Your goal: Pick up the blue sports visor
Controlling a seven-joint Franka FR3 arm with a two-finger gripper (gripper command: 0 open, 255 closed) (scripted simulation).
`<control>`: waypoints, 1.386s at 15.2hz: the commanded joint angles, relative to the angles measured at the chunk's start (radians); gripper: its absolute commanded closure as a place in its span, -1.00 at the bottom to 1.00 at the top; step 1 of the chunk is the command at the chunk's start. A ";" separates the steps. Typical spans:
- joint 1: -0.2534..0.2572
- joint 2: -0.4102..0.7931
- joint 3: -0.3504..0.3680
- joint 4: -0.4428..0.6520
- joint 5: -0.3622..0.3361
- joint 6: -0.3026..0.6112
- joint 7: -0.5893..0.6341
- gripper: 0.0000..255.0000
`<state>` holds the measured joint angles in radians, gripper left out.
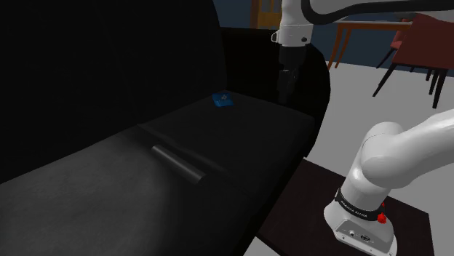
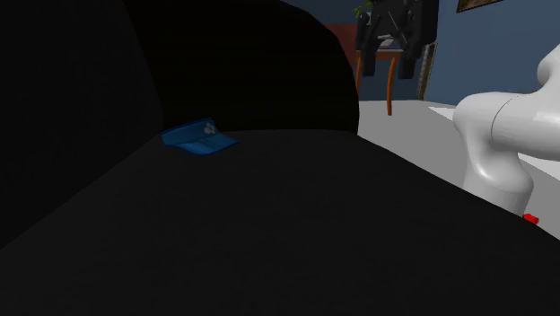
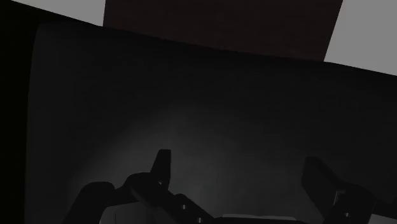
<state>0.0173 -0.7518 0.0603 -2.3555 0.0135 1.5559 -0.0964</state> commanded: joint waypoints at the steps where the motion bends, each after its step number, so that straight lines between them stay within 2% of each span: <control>1: 0.000 0.000 0.000 0.000 0.000 0.000 0.000 -1.00; 11: -0.034 0.416 -0.072 0.279 0.020 0.104 -0.050 -1.00; 21: -0.068 0.842 -0.126 0.697 0.090 0.071 -0.104 -1.00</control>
<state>-0.0453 0.0502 -0.0604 -1.6969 0.0948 1.6295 -0.1933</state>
